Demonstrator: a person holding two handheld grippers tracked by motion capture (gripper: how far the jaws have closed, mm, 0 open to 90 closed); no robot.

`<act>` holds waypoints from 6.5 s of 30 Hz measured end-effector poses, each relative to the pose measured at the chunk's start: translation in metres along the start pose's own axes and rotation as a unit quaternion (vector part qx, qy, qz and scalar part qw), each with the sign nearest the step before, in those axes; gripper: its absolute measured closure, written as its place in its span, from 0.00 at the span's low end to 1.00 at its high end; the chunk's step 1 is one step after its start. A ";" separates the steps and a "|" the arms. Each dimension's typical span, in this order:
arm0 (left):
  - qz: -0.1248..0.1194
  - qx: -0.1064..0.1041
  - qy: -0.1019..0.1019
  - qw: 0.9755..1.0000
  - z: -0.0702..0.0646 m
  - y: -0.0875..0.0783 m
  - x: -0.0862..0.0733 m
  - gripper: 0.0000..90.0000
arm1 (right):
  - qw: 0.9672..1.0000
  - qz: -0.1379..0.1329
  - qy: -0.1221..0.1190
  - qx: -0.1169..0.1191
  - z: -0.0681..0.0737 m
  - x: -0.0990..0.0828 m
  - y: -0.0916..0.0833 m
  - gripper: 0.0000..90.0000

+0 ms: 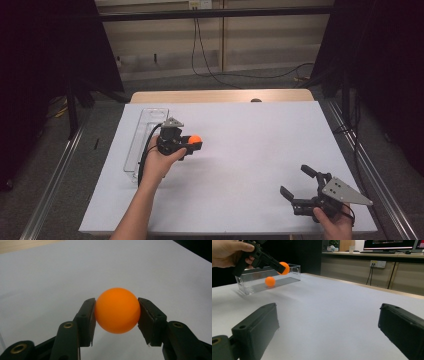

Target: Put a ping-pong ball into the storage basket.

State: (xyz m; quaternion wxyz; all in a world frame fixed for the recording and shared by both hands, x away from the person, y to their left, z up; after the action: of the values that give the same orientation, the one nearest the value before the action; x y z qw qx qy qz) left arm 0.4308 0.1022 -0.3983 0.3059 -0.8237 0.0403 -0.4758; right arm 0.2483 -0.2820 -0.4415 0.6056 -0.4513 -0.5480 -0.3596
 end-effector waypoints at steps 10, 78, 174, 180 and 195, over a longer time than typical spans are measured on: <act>0.001 0.004 -0.001 1.000 0.001 -0.004 0.001 0.57 | 1.000 -0.001 0.000 0.000 0.000 0.000 0.000 0.02; -0.008 0.041 -0.021 0.999 0.025 -0.046 -0.005 0.56 | 1.000 -0.003 -0.001 0.001 0.000 0.001 0.000 0.02; -0.039 0.144 -0.057 0.987 0.063 -0.091 -0.024 0.56 | 1.000 0.000 -0.002 0.004 0.001 0.000 0.001 0.03; -0.040 0.154 -0.065 0.985 0.067 -0.091 -0.027 0.56 | 1.000 0.000 -0.002 0.004 0.001 0.000 0.001 0.03; -0.029 0.185 -0.071 0.980 0.070 -0.091 -0.028 0.56 | 1.000 0.001 -0.001 0.004 0.002 0.000 0.001 0.02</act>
State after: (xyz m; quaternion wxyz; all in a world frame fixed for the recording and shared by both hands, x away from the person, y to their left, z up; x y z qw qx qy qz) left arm 0.4518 0.2187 -0.3952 0.4410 -0.7856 -0.0935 -0.4238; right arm 0.2487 -0.2801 -0.4420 0.6073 -0.4497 -0.5495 -0.3564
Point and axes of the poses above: each handheld gripper's, and its own axes: y roughly forward along the jaws, x roughly out of its top, z roughly to its left, the point moved 2 cm from there along y, roughly forward along the jaws, and after that the axes turned 15 degrees about -x, right-handed, at the moved point
